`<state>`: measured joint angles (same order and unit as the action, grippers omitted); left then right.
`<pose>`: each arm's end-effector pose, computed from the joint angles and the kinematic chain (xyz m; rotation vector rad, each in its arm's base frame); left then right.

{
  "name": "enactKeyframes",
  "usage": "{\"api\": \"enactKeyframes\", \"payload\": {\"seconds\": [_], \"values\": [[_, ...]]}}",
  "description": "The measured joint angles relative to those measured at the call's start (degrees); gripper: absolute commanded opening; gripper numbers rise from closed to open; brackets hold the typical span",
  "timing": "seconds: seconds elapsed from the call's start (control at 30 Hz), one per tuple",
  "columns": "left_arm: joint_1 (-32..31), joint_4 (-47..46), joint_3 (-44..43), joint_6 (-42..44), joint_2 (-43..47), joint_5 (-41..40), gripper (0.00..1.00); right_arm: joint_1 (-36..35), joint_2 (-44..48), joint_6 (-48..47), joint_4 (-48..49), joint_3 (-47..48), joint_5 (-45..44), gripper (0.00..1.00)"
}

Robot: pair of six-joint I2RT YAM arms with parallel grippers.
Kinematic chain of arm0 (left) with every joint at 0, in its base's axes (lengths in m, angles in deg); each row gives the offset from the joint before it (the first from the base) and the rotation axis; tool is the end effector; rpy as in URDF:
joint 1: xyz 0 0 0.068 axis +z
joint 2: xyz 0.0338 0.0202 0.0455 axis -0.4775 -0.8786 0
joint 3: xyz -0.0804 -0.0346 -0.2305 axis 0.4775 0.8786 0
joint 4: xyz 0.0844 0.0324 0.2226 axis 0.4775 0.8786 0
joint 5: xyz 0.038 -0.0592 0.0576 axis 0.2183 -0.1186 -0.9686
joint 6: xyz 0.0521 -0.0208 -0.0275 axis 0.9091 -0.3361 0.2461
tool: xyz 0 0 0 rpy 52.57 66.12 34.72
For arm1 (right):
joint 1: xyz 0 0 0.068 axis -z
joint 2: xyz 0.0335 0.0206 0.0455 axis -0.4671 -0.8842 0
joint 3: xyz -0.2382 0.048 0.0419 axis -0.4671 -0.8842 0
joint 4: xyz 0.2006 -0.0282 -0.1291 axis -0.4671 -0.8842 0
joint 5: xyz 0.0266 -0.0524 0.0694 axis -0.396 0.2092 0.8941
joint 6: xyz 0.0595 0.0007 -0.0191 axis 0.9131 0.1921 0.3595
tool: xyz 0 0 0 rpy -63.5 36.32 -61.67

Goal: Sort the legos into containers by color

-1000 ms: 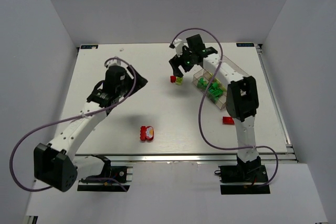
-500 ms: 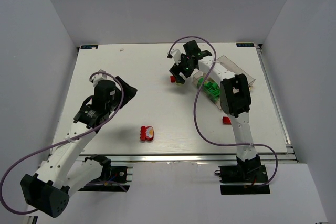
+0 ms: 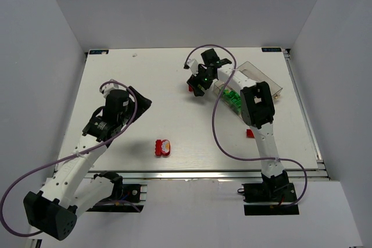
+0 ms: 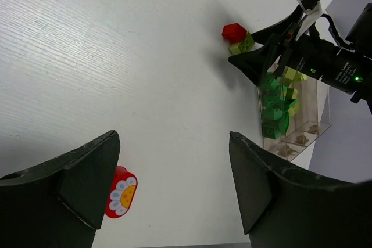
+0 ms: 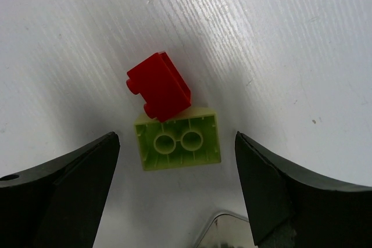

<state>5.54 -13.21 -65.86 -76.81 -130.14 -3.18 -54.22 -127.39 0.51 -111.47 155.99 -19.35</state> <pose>0.1891 -0.0702 0.2751 -0.7337 2.1289 -0.5434 0.4330 0.2304 0.1518 -1.3560 2.1243 0.3342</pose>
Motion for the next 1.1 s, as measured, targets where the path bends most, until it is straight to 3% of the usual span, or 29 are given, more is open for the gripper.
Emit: {"api": "enactKeyframes", "payload": {"seconds": [0.23, 0.57, 0.73, 0.83, 1.1], "values": [[0.0, -0.37, 0.0, -0.17, -1.42, 0.15, 0.85, 0.0, -0.98, -0.17, 1.44, 0.37, -0.28, 0.72], [0.0, -2.47, 0.02, -0.07, -4.09, 1.44, 0.85, -0.02, 0.87, -1.97, 4.31, -3.1, 0.07, 0.32], [0.0, -5.35, 0.02, 0.79, -8.09, 3.15, 0.85, -0.02, 5.95, -2.49, 3.74, -8.79, 2.03, 0.2], [0.0, -6.97, 0.0, 1.64, -11.96, 4.59, 0.85, 0.04, 11.28, -1.53, 3.32, -11.17, 4.02, 0.07], [0.0, -9.92, -0.48, 4.37, -18.93, 7.56, 0.85, 3.72, 27.45, 10.08, 5.51, -15.52, 5.92, 0.02]]}}
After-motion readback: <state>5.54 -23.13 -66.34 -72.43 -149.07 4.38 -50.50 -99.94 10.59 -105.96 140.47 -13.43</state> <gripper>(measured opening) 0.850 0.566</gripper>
